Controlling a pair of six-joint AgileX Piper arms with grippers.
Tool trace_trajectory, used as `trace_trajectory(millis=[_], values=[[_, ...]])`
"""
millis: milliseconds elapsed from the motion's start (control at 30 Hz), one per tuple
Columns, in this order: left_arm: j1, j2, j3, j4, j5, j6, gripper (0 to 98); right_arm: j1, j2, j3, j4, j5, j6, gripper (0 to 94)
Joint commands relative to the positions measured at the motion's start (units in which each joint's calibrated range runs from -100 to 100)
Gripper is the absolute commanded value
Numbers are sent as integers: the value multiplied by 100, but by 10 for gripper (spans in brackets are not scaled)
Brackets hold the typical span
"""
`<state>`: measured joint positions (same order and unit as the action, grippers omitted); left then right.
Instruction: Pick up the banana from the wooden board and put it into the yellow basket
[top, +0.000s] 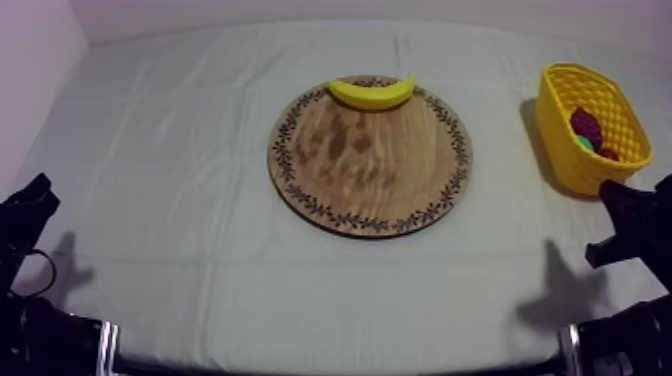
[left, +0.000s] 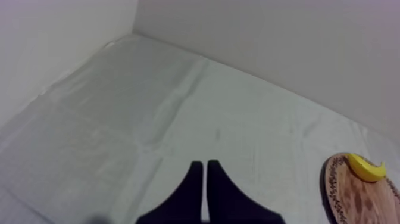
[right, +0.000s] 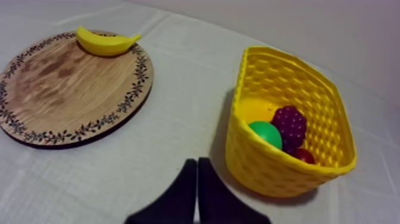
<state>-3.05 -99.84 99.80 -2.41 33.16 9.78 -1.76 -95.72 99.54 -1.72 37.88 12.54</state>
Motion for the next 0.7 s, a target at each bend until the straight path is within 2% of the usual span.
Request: trace_trajectory(millis=[0,533,667], values=[[-2,2,-2,-1,-1,1,1,0,-4,2,-1,3,-1,5],[-2,2,-2,-1,-1,1,1,-73,-4,2,3,3,7,5],[-2,2,-2,-1,-1,1,1,-291,-4,2,-4,3,-189,21]])
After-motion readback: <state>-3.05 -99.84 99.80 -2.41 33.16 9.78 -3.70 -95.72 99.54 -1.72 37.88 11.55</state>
